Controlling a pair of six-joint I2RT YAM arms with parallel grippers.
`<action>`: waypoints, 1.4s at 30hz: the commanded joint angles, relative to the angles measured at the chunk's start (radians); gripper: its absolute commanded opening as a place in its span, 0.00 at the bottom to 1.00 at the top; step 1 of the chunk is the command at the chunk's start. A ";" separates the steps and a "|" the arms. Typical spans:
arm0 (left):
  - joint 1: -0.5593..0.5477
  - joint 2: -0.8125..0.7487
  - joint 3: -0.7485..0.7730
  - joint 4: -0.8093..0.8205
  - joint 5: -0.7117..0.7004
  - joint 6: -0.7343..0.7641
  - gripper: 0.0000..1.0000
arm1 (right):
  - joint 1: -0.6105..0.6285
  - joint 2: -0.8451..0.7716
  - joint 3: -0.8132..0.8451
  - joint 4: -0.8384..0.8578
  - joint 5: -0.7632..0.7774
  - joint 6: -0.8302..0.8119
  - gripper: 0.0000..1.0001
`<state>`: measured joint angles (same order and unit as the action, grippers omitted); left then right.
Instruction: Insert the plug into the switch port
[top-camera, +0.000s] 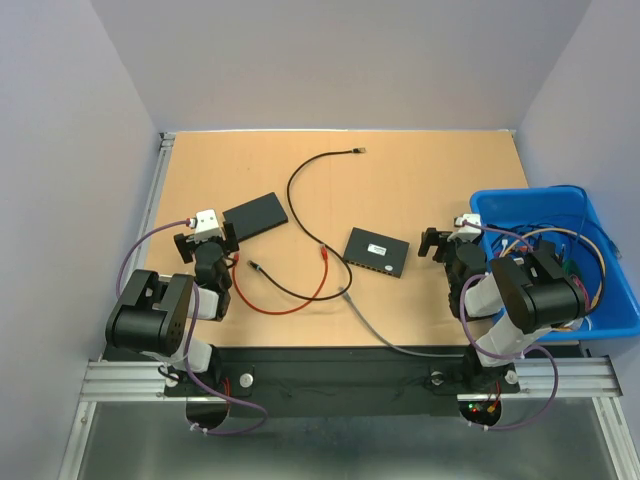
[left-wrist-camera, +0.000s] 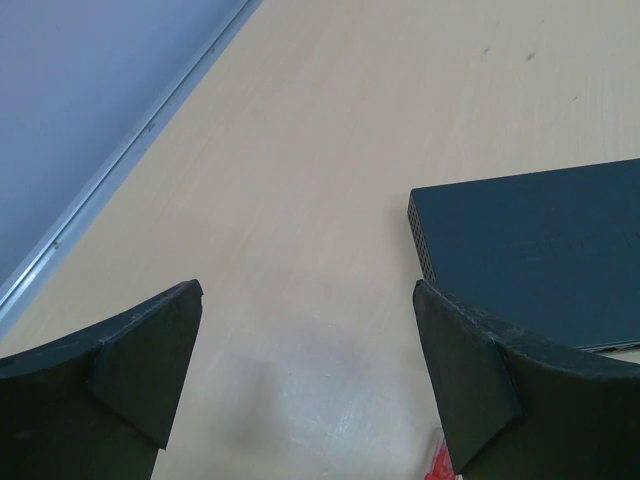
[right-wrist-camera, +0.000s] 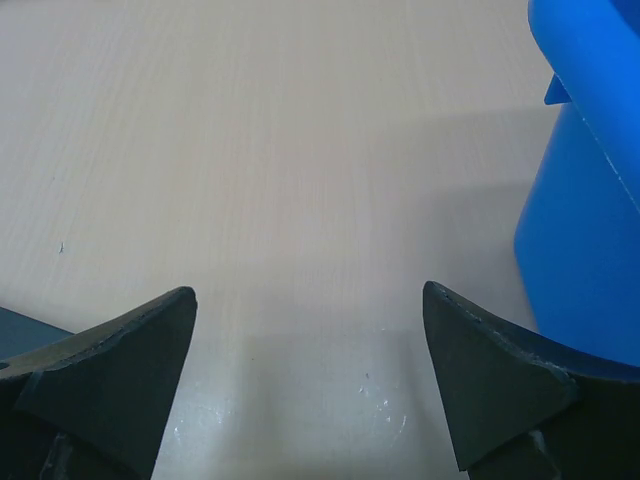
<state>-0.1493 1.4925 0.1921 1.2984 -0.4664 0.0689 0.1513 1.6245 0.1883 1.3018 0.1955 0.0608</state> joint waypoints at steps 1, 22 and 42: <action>0.002 -0.021 0.023 0.328 -0.006 0.002 0.99 | -0.064 -0.006 0.016 0.093 0.153 0.031 1.00; 0.002 -0.021 0.023 0.328 -0.006 0.002 0.99 | -0.064 -0.173 0.203 -0.352 0.065 -0.007 1.00; 0.002 -0.020 0.023 0.328 -0.006 0.000 0.99 | 0.002 -0.354 0.343 -0.502 -0.756 0.737 1.00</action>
<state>-0.1493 1.4925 0.1921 1.2984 -0.4664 0.0692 0.0986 1.2758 0.5568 0.8276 -0.4660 0.6811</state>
